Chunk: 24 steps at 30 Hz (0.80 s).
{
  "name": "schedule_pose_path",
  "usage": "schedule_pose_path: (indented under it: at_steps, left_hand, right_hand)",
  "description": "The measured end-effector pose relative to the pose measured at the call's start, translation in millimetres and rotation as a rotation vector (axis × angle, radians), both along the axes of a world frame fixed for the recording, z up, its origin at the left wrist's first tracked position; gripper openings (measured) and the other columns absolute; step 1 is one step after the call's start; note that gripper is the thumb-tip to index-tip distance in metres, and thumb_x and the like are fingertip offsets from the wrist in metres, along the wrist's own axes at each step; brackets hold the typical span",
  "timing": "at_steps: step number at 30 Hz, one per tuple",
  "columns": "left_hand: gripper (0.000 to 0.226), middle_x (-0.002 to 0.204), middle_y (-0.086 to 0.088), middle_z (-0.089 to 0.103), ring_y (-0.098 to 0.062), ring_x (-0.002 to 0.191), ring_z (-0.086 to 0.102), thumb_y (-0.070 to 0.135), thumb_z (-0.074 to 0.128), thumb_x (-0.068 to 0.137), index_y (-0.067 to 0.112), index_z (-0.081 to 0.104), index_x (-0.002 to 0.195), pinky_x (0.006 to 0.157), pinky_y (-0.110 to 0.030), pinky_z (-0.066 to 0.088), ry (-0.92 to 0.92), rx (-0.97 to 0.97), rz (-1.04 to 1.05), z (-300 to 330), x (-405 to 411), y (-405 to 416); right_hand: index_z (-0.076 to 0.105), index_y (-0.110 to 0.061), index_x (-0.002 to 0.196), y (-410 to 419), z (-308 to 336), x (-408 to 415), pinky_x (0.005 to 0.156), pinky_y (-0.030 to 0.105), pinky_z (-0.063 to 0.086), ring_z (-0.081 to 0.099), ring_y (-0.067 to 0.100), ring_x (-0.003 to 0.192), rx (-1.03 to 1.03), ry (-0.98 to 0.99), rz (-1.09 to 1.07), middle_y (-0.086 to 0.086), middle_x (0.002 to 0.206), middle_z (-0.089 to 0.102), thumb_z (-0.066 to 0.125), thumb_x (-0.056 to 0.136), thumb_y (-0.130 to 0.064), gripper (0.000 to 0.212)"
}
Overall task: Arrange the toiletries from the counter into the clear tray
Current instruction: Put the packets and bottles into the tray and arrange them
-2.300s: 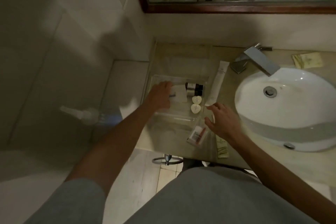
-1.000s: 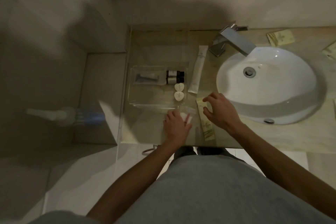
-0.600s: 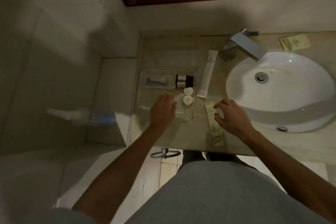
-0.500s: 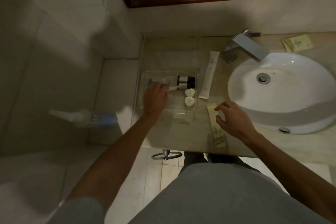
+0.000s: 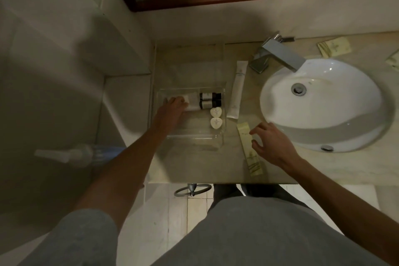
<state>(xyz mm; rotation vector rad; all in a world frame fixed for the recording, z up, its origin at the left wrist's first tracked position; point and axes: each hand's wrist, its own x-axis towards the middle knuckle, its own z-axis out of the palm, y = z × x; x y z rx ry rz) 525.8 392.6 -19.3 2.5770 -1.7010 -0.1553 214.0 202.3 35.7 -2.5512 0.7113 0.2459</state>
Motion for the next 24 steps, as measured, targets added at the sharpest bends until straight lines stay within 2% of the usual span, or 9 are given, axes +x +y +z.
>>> schedule_pose_path:
  at_steps: [2, 5, 8, 11, 13, 16, 19, 21, 24]
  left_hand:
    - [0.033, 0.117, -0.015, 0.062, -0.035, 0.101, 0.063, -0.001, 0.070, 0.074, 0.010, 0.070, 0.105, 0.072, -0.046, 0.058, 0.023, -0.024, -0.026, 3.9, 5.6, -2.0]
    - [0.036, 0.123, -0.016, 0.060, -0.035, 0.109, 0.060, -0.003, 0.066, 0.073, 0.008, 0.067, 0.108, 0.076, -0.048, 0.057, 0.055, -0.020, -0.063, 9.3, 17.5, -6.0]
    - [0.043, 0.128, -0.015, 0.057, -0.036, 0.113, 0.056, 0.003, 0.068, 0.075, 0.008, 0.062, 0.117, 0.088, -0.046, 0.051, 0.056, 0.033, -0.103, 16.6, 13.7, -12.5]
    - [0.048, 0.128, -0.013, 0.056, -0.034, 0.110, 0.056, 0.021, 0.064, 0.077, 0.008, 0.056, 0.122, 0.089, -0.046, 0.049, 0.043, 0.045, -0.116, 18.9, 3.3, -21.8]
    - [0.049, 0.126, -0.012, 0.057, -0.034, 0.107, 0.057, 0.026, 0.064, 0.077, 0.009, 0.056, 0.122, 0.085, -0.046, 0.051, 0.033, 0.032, -0.087, 20.8, -3.7, -26.6]
    - [0.033, 0.104, -0.013, 0.062, -0.032, 0.090, 0.060, 0.022, 0.067, 0.075, 0.008, 0.064, 0.104, 0.072, -0.039, 0.050, -0.053, -0.118, -0.148, 24.2, -37.1, -34.3]
    - [0.019, 0.084, -0.009, 0.060, -0.026, 0.074, 0.056, 0.030, 0.058, 0.084, 0.011, 0.061, 0.087, 0.058, -0.031, 0.040, 0.042, -0.191, -0.256, 20.3, -100.3, -50.9]
    - [0.037, 0.081, -0.008, 0.063, -0.025, 0.067, 0.061, 0.044, 0.048, 0.090, 0.011, 0.062, 0.086, 0.054, -0.030, 0.041, 0.157, -0.021, -0.162, 21.3, -145.0, -67.4]
    - [0.057, 0.080, -0.005, 0.062, -0.023, 0.071, 0.061, 0.064, 0.044, 0.089, 0.011, 0.065, 0.088, 0.062, -0.032, 0.044, 0.304, 0.311, 0.042, 25.2, -196.3, -90.2]
  right_hand:
    - [0.065, -0.022, 0.119, -0.1, -1.4, -1.2, 0.085, 0.033, 0.049, 0.051, 0.015, 0.112, -0.001, 0.004, -0.007, -0.002, 0.123, 0.058, 0.062, 0.090, -0.030, 0.030]
    - [0.064, -0.023, 0.119, -0.1, -4.5, -4.0, 0.086, 0.033, 0.050, 0.050, 0.015, 0.114, 0.001, 0.025, -0.010, -0.003, 0.126, 0.057, 0.061, 0.090, -0.032, 0.031]
    - [0.064, -0.023, 0.119, -0.3, -5.1, -6.2, 0.085, 0.033, 0.050, 0.049, 0.014, 0.114, 0.001, 0.031, -0.025, -0.004, 0.127, 0.056, 0.061, 0.090, -0.032, 0.031]
    - [0.066, -0.020, 0.116, -3.2, -2.3, -8.8, 0.082, 0.036, 0.052, 0.052, 0.019, 0.111, -0.011, 0.012, -0.061, -0.001, 0.123, 0.059, 0.061, 0.089, -0.029, 0.029]
    - [0.067, -0.018, 0.115, -6.1, -1.1, -10.1, 0.079, 0.038, 0.052, 0.053, 0.021, 0.109, -0.023, 0.004, -0.086, 0.001, 0.118, 0.060, 0.061, 0.088, -0.027, 0.028]
    - [0.067, -0.018, 0.116, -8.6, -0.4, -9.6, 0.079, 0.037, 0.052, 0.053, 0.021, 0.108, -0.035, 0.008, -0.110, 0.001, 0.117, 0.061, 0.060, 0.089, -0.028, 0.029]
    - [0.067, -0.017, 0.116, -6.8, -1.0, -9.2, 0.079, 0.036, 0.049, 0.053, 0.021, 0.107, -0.024, 0.014, -0.126, 0.002, 0.117, 0.061, 0.060, 0.089, -0.027, 0.030]
    - [0.067, -0.018, 0.116, -6.3, -1.8, -9.3, 0.080, 0.036, 0.050, 0.053, 0.021, 0.107, -0.020, 0.021, -0.120, 0.002, 0.117, 0.061, 0.059, 0.089, -0.028, 0.030]
    - [0.067, -0.018, 0.115, -9.2, -1.7, -10.8, 0.080, 0.036, 0.050, 0.053, 0.020, 0.107, -0.019, 0.028, -0.115, 0.002, 0.117, 0.060, 0.059, 0.089, -0.029, 0.030]
